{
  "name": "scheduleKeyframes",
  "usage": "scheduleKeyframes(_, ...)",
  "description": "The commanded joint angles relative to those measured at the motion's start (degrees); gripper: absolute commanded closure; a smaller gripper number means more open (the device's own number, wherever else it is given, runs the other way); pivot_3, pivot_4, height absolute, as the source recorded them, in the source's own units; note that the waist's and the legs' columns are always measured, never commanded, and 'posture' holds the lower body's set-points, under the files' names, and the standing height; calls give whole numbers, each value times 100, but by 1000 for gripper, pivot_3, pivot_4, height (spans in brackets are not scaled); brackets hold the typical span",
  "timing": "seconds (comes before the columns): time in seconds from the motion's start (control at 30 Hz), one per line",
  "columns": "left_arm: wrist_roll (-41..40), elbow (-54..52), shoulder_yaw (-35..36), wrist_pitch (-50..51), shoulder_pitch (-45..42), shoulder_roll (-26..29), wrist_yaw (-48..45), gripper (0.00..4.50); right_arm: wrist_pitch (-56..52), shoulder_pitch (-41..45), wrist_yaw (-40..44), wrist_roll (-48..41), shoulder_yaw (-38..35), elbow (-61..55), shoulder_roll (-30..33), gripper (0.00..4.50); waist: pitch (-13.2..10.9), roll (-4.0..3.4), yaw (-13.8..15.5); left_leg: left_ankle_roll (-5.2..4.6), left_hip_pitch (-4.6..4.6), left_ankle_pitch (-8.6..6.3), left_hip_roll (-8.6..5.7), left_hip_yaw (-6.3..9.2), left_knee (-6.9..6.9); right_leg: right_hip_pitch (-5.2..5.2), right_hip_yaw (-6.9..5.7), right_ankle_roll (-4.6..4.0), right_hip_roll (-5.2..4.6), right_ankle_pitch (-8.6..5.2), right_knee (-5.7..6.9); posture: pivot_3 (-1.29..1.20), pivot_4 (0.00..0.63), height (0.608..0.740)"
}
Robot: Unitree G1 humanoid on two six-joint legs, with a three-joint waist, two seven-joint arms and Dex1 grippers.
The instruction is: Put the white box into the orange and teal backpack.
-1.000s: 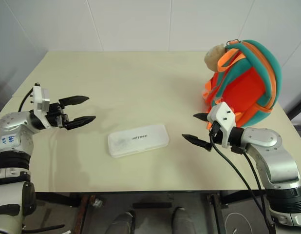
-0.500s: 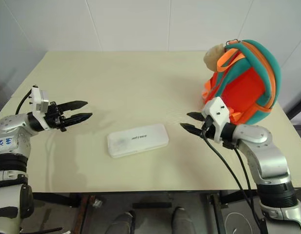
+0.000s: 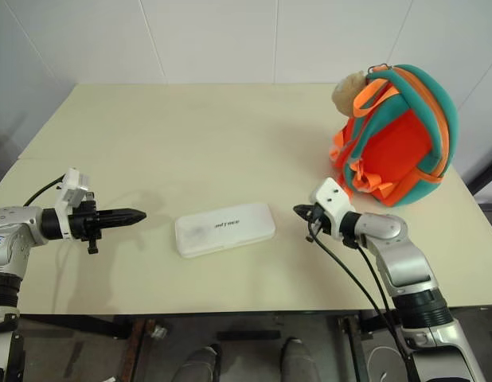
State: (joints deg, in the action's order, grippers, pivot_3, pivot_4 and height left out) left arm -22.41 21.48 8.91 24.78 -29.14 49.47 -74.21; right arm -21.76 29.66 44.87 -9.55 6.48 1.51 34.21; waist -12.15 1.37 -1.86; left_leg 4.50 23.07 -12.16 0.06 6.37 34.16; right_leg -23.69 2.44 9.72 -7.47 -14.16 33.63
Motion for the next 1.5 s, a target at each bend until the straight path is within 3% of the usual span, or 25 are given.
scheduleKeyframes(0.03, -15, -465, -63, 359, 213, 0, 253, 4457, 140, 185, -69, 293, 173, 203, -78, 4500, 0, 0, 4, 0, 0, 0, 0, 0, 0, -1, 0, -1, 0, -1, 1, 0, 150, 740)
scheduleKeyframes(0.27, -35, -951, -180, 665, 521, -248, 701, 4457, 189, 336, -98, 506, 378, 437, -420, 4500, 0, 0, 10, 0, 2, 0, 0, 1, -1, -1, 0, -2, 0, -1, 0, 0, 150, 740)
scheduleKeyframes(0.67, -50, -914, -391, 474, 544, -742, 796, 4457, -16, 428, 178, 487, 573, 177, -642, 4500, 0, 0, 7, 2, 1, 1, 0, 1, -1, -1, -1, -1, 0, -1, 1, 0, 150, 740)
scheduleKeyframes(1.27, 94, -927, -937, 326, -86, -1220, 523, 4457, -1460, 74, 1478, -254, 610, -1540, 144, 4500, 0, 1, 28, 2, 2, 1, -1, 1, 0, -1, -1, -1, -1, -1, -3, 0, 150, 740)
scheduleKeyframes(1.5, 63, -1231, -1141, 513, -129, -1262, 325, 4457, -1770, -120, 1630, -365, 475, -1848, 420, 4500, 0, 1, 18, 3, 4, 0, -1, 1, 0, -1, -1, 0, -1, -1, -6, 0, 150, 740)
